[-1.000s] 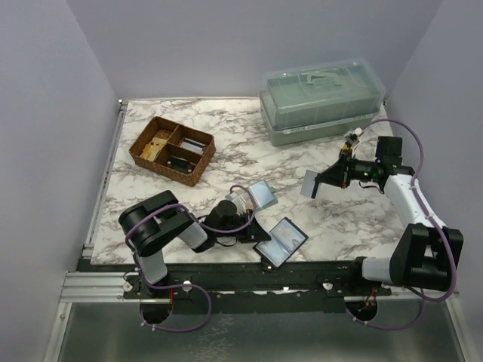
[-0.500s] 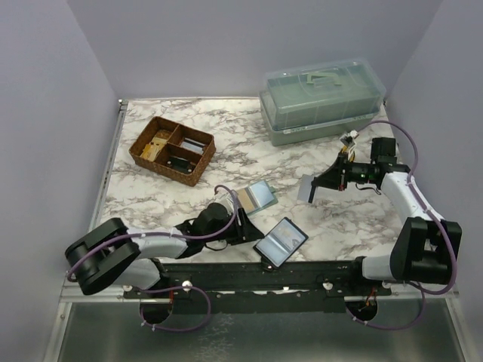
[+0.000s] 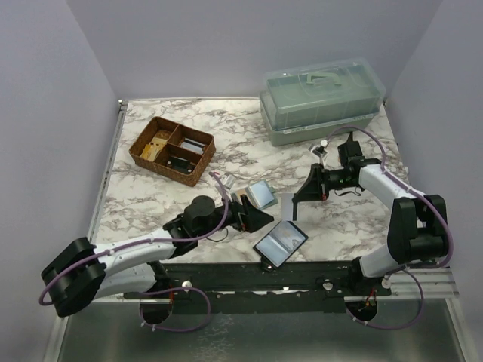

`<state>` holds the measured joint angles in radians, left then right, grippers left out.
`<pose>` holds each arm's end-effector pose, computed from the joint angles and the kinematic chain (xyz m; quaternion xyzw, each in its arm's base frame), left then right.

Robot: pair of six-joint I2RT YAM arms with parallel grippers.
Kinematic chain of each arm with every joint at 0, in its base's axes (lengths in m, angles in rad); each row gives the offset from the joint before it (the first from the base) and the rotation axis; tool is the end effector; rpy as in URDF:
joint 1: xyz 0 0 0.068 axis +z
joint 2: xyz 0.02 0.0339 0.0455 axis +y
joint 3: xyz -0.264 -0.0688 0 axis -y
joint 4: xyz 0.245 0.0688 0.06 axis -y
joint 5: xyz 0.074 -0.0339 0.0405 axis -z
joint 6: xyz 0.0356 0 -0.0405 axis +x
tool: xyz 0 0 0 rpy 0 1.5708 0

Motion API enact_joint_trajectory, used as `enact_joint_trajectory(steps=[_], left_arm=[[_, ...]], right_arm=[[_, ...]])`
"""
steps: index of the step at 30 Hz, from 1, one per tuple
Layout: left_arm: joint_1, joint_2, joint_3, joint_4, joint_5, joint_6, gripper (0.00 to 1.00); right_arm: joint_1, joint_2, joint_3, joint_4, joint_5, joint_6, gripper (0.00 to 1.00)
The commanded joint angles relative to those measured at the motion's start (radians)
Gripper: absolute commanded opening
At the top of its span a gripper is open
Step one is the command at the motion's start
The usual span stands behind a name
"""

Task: Take the credit cards out of the card holder
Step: Place the credit card in the storage box.

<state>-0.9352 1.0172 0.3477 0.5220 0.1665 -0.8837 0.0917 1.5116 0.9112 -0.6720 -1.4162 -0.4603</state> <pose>0.1250 -0.1793 0.2170 0.0737 0.7530 -0.5523 0.3500 0.2595 0.0592 0.2122 -0.2977 0.6964 0.6116 0.2289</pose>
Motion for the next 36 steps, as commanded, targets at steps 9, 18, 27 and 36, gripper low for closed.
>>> enact_joint_trajectory(steps=[9,18,27,36], left_arm=[[0.006,0.368,0.167,0.289,0.121,0.013,0.88],[0.007,0.491,0.180,0.471,0.170,-0.044,0.69],[0.016,0.559,0.215,0.498,0.282,-0.078,0.00],[0.072,0.333,0.039,0.387,0.150,-0.156,0.00]], right_arm=[[0.022,0.036,0.051,-0.103,-0.098,-0.100,0.00],[0.028,0.051,0.062,-0.141,-0.110,-0.138,0.00],[0.031,0.053,0.065,-0.143,-0.090,-0.135,0.16],[0.010,-0.094,0.021,0.066,0.118,0.090,0.74]])
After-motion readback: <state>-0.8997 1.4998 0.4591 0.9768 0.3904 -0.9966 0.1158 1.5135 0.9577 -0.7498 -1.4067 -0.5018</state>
